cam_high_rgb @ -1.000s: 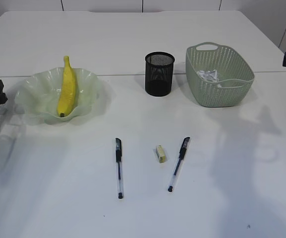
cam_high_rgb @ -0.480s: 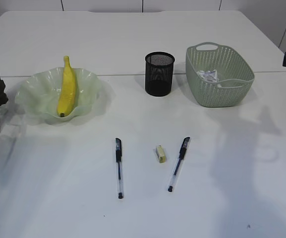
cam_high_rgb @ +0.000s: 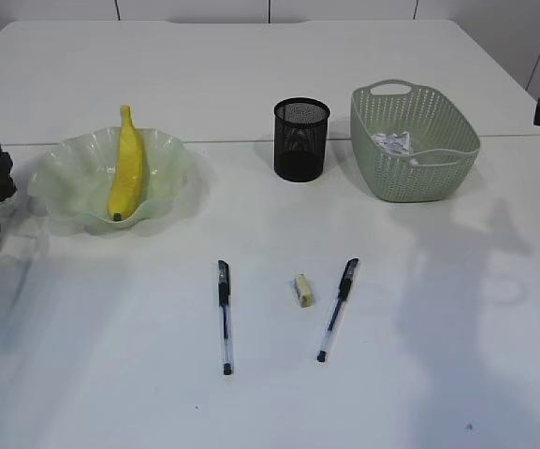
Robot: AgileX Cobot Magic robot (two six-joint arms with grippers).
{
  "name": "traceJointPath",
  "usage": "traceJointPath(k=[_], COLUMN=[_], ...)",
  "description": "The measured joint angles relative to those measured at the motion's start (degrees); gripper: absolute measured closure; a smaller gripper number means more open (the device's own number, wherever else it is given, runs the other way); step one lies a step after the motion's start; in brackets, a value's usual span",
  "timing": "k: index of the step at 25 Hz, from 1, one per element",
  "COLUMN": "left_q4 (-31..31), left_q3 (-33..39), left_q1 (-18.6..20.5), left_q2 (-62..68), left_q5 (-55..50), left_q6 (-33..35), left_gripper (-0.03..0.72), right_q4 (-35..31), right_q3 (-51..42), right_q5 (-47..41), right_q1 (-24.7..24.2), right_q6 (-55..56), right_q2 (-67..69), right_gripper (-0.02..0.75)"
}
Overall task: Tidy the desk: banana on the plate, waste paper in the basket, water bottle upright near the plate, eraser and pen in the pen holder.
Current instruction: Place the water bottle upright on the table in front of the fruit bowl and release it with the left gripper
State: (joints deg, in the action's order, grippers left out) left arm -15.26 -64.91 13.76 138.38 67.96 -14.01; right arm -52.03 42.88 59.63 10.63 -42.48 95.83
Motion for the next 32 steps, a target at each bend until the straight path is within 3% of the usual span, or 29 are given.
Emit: traceJointPath(k=[5,32], left_q4=[0.0,0.0], left_q3=[0.0,0.0], left_q1=[0.0,0.0], left_q2=[0.4,0.2], left_q5=[-1.0,-2.1], left_q6=[-0.7,-5.2], left_gripper=[0.192,0.128], right_q4=[0.0,0.2], right_q3=[0.0,0.0], right_q5=[0.0,0.1], right_q1=[0.0,0.0], right_q6=[0.0,0.0], right_q2=[0.0,0.0], right_gripper=[0.150,0.150])
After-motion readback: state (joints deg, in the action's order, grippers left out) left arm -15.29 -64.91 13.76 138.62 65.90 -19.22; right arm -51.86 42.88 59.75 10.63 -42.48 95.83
